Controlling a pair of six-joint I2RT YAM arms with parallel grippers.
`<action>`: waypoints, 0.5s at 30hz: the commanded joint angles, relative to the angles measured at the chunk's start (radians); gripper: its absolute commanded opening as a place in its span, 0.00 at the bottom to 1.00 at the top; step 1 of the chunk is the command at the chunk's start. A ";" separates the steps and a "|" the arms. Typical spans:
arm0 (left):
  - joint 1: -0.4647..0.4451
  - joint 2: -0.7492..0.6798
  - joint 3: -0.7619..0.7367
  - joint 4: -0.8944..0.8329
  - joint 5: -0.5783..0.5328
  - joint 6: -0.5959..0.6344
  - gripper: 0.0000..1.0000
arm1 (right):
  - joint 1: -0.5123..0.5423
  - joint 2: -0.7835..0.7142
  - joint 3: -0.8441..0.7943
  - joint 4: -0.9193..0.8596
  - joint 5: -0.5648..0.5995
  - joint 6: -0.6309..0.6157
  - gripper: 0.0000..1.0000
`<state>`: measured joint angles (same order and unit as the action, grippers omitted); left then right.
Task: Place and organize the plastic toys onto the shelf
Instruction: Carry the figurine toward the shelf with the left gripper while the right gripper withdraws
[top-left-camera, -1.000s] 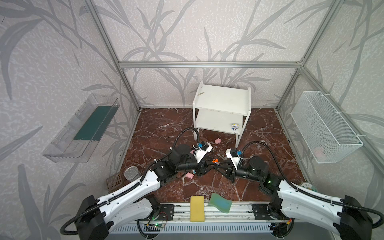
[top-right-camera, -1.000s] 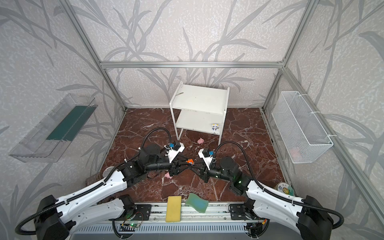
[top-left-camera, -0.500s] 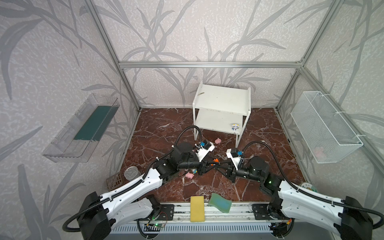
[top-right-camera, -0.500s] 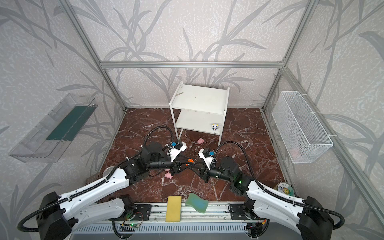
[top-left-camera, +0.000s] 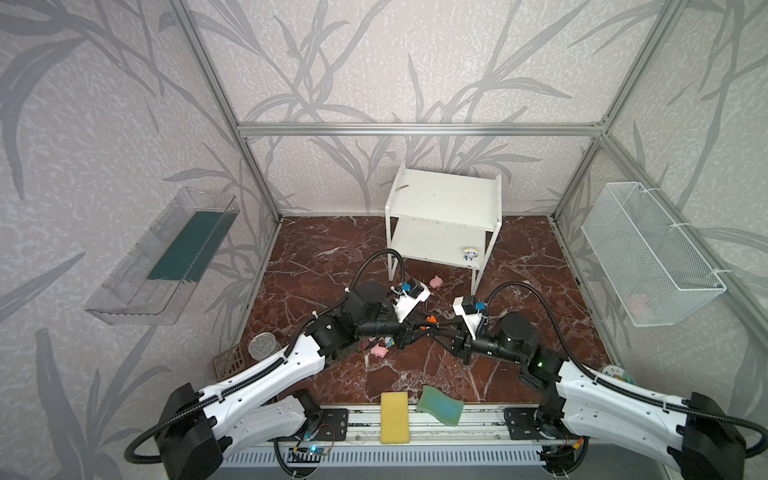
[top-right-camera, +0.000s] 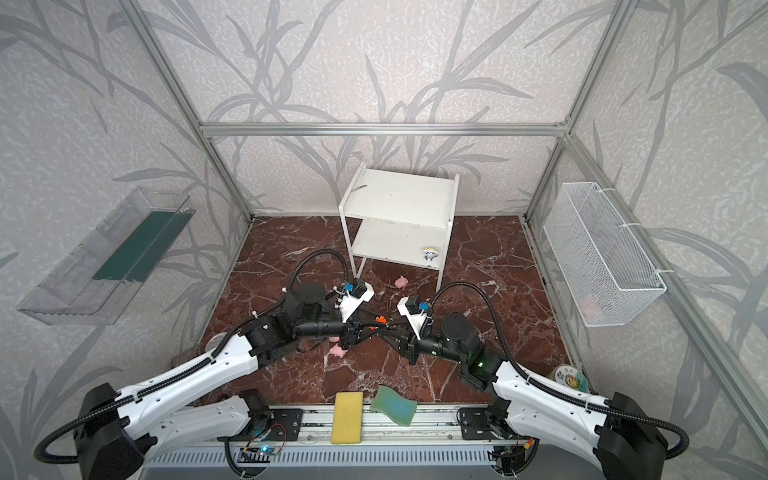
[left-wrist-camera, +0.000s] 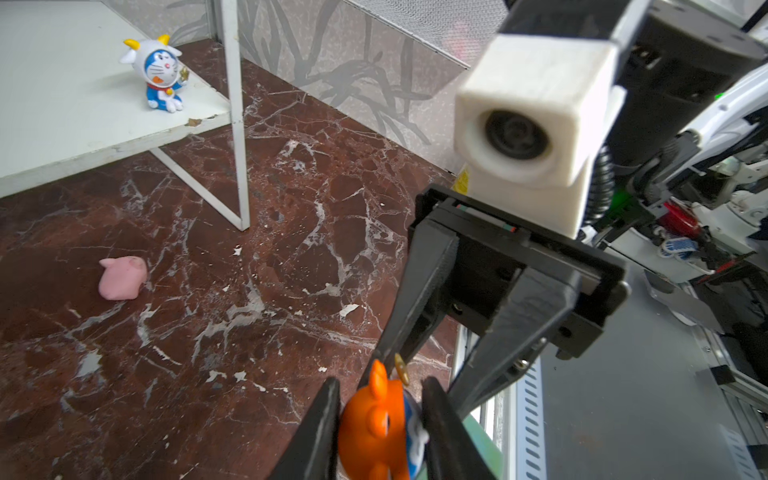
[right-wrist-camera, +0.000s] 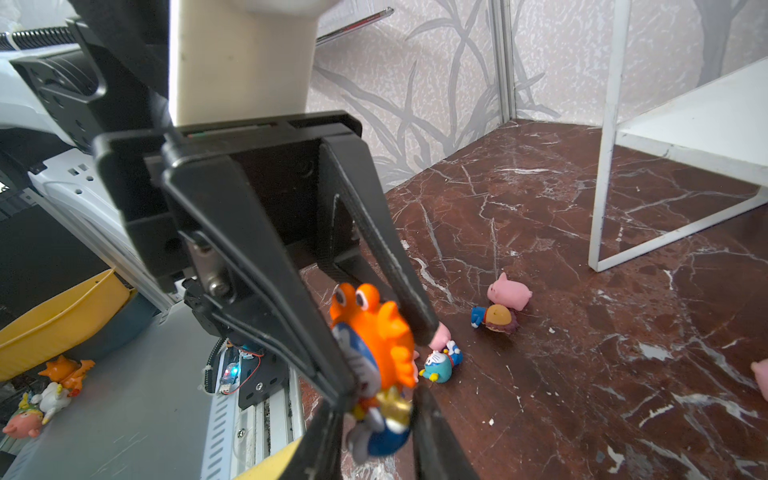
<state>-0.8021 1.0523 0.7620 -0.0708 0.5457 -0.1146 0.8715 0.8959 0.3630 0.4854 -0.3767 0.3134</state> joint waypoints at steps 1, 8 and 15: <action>0.007 0.003 0.061 -0.043 -0.061 0.060 0.32 | 0.003 -0.013 -0.008 0.008 0.011 -0.013 0.36; 0.006 0.037 0.125 -0.094 -0.150 0.185 0.33 | 0.002 -0.084 -0.025 -0.112 0.033 -0.028 0.57; 0.006 0.161 0.232 -0.070 -0.178 0.374 0.33 | -0.001 -0.250 -0.007 -0.451 0.305 -0.054 0.83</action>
<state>-0.8017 1.1683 0.9287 -0.1505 0.3939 0.1318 0.8715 0.7048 0.3397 0.2283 -0.2161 0.2859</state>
